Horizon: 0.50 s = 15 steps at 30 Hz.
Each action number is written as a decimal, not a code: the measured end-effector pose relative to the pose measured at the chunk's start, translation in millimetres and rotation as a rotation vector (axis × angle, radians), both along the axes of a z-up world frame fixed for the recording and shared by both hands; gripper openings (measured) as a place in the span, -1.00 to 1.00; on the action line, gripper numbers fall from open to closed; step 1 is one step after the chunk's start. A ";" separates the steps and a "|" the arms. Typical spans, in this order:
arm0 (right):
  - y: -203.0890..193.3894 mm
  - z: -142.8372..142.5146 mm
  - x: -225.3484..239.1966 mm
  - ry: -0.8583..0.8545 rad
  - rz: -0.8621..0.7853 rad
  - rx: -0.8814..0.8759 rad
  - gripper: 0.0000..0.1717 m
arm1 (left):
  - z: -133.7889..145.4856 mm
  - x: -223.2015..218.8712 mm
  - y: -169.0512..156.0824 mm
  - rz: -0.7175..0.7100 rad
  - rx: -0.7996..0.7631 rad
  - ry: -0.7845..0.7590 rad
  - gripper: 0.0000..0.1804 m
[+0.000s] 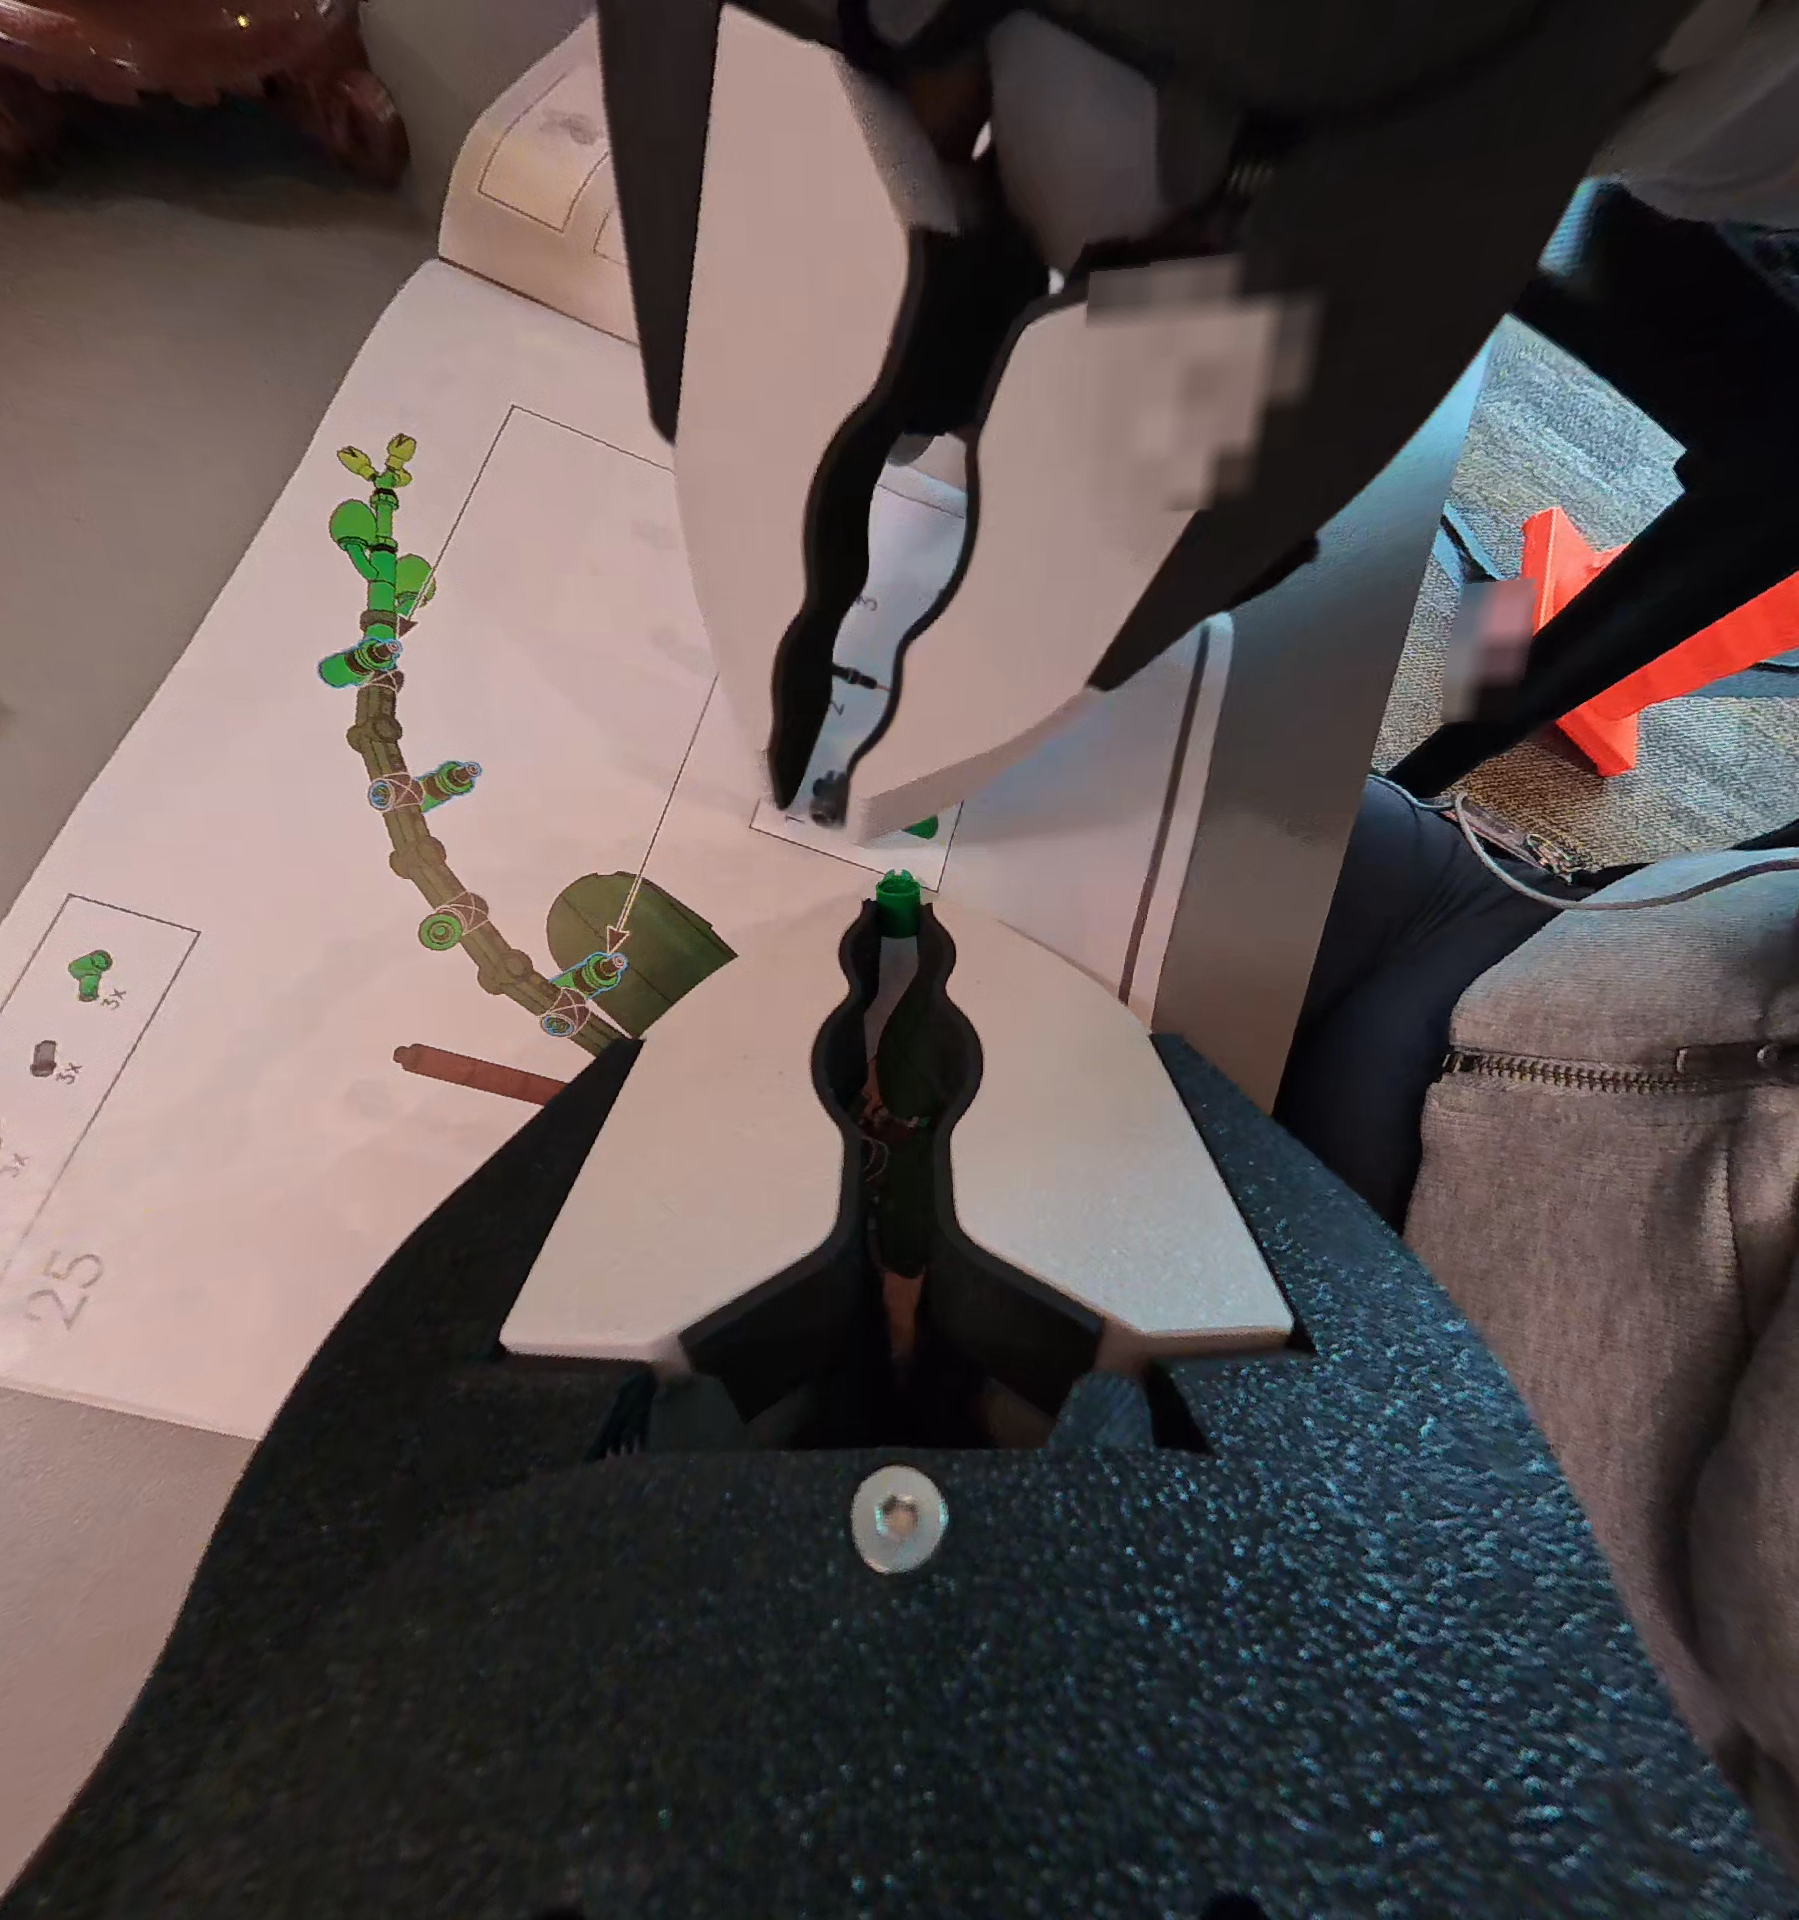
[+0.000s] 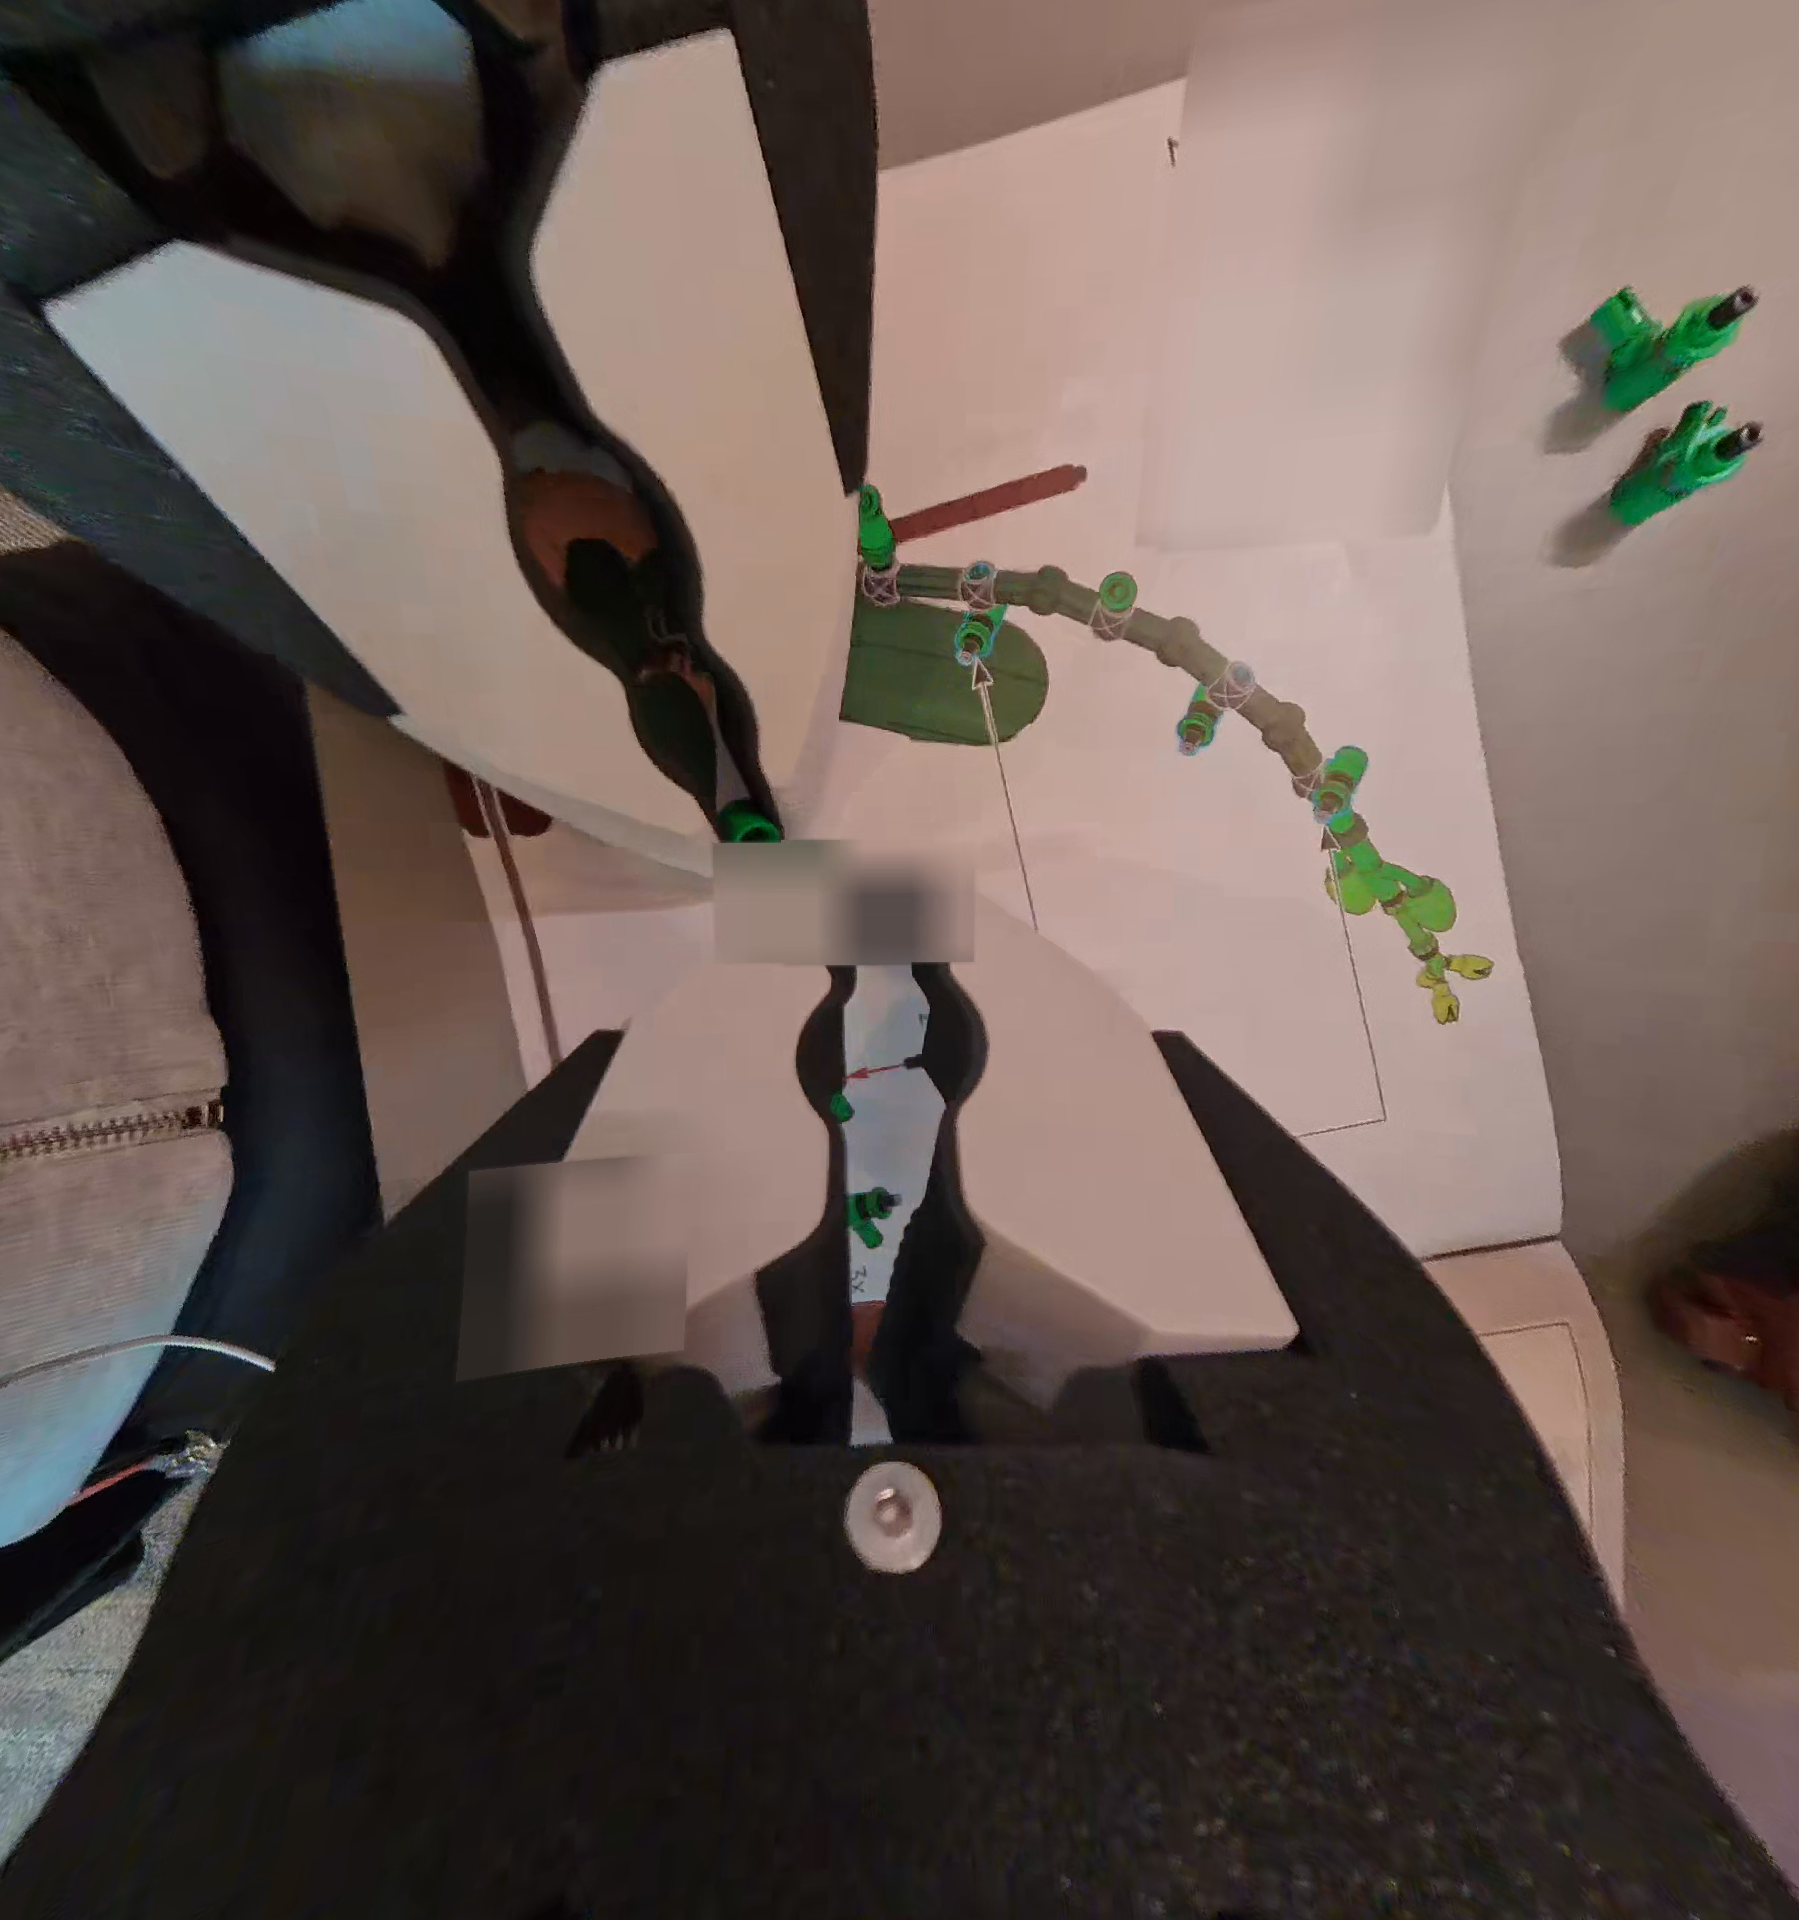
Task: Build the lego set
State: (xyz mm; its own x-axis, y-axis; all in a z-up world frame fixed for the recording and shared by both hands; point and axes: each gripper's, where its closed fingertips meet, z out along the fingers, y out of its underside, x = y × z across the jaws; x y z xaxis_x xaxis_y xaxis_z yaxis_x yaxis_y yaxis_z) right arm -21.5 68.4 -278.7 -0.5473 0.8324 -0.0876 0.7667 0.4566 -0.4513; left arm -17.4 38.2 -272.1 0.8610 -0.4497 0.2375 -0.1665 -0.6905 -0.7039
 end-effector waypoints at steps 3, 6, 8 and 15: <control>0.0 0.3 0.2 -0.015 0.002 0.008 -0.94 | -0.1 -0.1 -0.1 -0.003 0.002 -0.003 -0.93; -0.5 0.7 1.0 -0.002 -0.009 0.008 -0.95 | 0.2 0.2 -0.1 -0.005 0.004 -0.004 -0.93; -2.0 0.8 0.6 0.035 -0.048 -0.062 -0.96 | 0.2 0.4 -0.2 -0.003 0.007 -0.012 -0.93; -0.8 94.8 -21.4 0.617 -0.553 -1.006 -0.97 | 46.2 -0.6 18.0 0.077 0.270 -0.242 -0.93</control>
State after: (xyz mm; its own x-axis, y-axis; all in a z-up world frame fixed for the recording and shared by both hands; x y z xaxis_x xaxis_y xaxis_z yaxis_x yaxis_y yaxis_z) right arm -42.9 67.7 -183.9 -0.3287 0.6759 -0.6596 0.2882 -0.5933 -0.7516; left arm -18.0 56.2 -225.9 0.8285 -0.4598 0.3196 0.0721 -0.4784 -0.8752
